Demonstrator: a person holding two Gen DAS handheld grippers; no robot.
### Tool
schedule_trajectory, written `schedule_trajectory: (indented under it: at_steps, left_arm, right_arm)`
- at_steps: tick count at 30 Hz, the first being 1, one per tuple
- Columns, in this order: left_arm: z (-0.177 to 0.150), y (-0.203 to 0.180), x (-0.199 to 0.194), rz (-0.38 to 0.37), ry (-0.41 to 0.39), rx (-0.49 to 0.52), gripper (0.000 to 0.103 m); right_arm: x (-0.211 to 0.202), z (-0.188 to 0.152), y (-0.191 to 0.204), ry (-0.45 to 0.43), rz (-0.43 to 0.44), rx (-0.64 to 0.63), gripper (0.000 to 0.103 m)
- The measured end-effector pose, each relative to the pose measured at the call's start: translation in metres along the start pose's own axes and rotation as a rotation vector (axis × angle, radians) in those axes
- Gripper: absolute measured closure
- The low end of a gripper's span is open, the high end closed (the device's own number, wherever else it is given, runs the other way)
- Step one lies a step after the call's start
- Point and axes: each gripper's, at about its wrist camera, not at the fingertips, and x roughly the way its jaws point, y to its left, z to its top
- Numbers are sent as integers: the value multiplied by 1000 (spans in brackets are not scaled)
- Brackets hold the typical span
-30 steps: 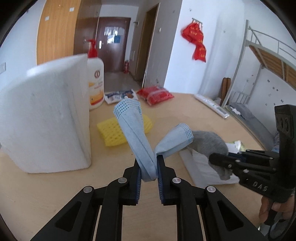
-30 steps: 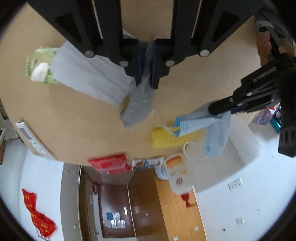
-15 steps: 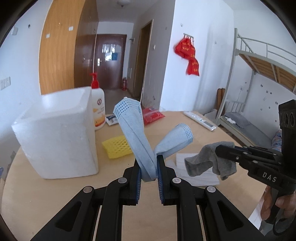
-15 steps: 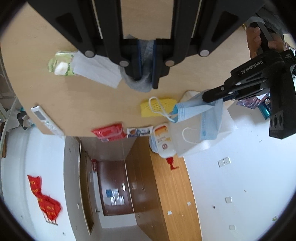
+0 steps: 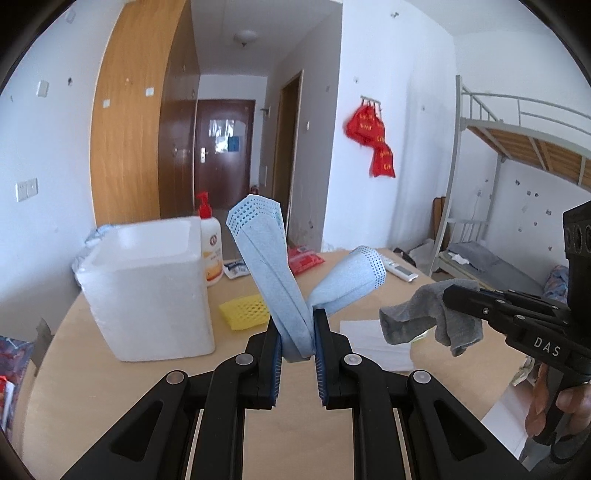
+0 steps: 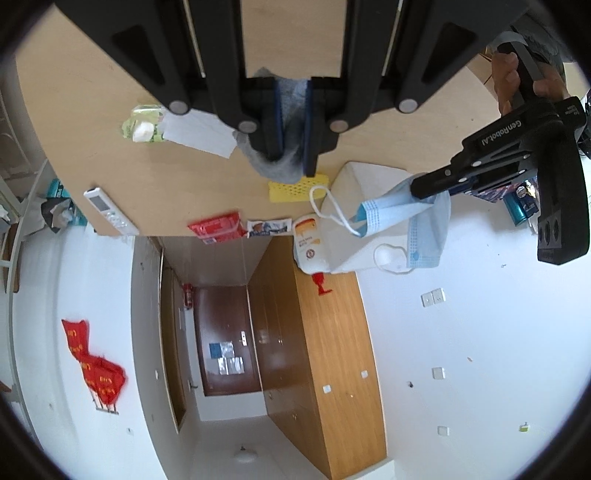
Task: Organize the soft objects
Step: 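Lift the mask and sock and carry both toward the white foam box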
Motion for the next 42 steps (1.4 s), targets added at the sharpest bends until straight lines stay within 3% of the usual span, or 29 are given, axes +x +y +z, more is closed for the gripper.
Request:
schedule_trajectory:
  at_steps: [8,16,26,42]
  left_arm:
    - [-3,-11,-50,41,-116,-2,87]
    - [-4,-15,-72,55,-157,5,86]
    - [-7,-9,-88,103,-166,-6,86]
    - [-17,38,-124,266,-184,-72,86]
  right_arm:
    - [-40,-1,17,-108,-4,-32,91]
    - [-64,-4,25,-199,12,-48,91]
    - [-57,-5,36,-188,49,-87,91]
    - [-29,3,87,-154,202,-155,91]
